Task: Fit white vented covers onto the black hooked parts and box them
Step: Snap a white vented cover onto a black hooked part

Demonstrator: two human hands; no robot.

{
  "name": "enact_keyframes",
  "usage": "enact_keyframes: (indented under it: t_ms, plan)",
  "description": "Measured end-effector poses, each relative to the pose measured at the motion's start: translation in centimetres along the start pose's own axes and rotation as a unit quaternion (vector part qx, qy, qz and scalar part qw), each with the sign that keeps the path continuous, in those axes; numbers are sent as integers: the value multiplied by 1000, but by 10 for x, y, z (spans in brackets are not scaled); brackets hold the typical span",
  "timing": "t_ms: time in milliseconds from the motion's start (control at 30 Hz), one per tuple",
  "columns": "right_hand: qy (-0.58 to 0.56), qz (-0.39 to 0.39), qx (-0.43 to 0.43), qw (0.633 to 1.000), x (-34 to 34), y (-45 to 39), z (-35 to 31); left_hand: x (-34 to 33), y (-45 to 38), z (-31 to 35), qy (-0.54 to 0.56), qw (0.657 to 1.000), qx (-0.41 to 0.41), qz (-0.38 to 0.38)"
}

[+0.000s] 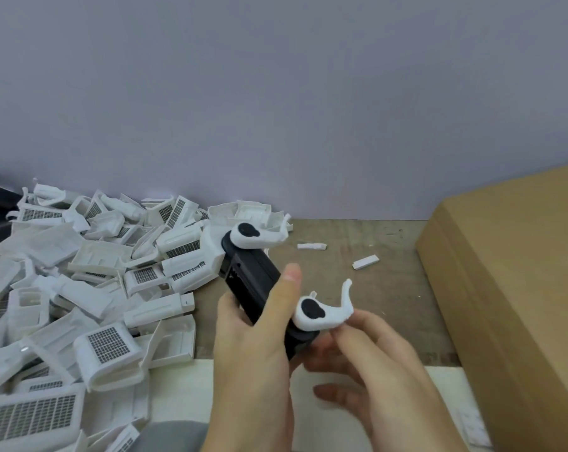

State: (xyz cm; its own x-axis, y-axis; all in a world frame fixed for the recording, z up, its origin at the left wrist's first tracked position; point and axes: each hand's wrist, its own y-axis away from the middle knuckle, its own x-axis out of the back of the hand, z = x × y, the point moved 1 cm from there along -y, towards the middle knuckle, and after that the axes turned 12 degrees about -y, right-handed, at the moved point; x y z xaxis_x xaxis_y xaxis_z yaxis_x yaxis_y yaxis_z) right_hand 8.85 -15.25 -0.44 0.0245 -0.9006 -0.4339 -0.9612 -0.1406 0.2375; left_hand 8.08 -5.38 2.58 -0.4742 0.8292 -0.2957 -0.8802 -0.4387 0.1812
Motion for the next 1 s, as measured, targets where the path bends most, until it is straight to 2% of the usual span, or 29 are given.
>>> enact_keyframes:
  t_ms: [67, 167, 333, 467, 667, 833, 1000]
  plan:
    - [-10, -27, -20, 999, 0, 2, 1, 2, -3, -2, 32, 999, -6, -4]
    - [-26, -74, -43, 996, -5, 5, -8, 5, -2, 2, 63, 995, -3, -75]
    - [-96, -112, -15, 989, -8, 5, -17, 8, 1, 6, 52, 992, -8, -118]
    - [-55, -108, 34, 992, -7, 9, -12, 7, 0, 1, 20, 984, 25, -174]
    - [27, -81, 43, 995, -8, 10, -3, 4, 1, -1, -25, 988, -8, -151]
    - [47, -95, 55, 993, -6, 13, 0, 4, 2, 0, -14, 988, 13, -151]
    - [34, -115, 53, 991, -7, 8, 0, 3, 2, -1, 6, 989, -4, -148]
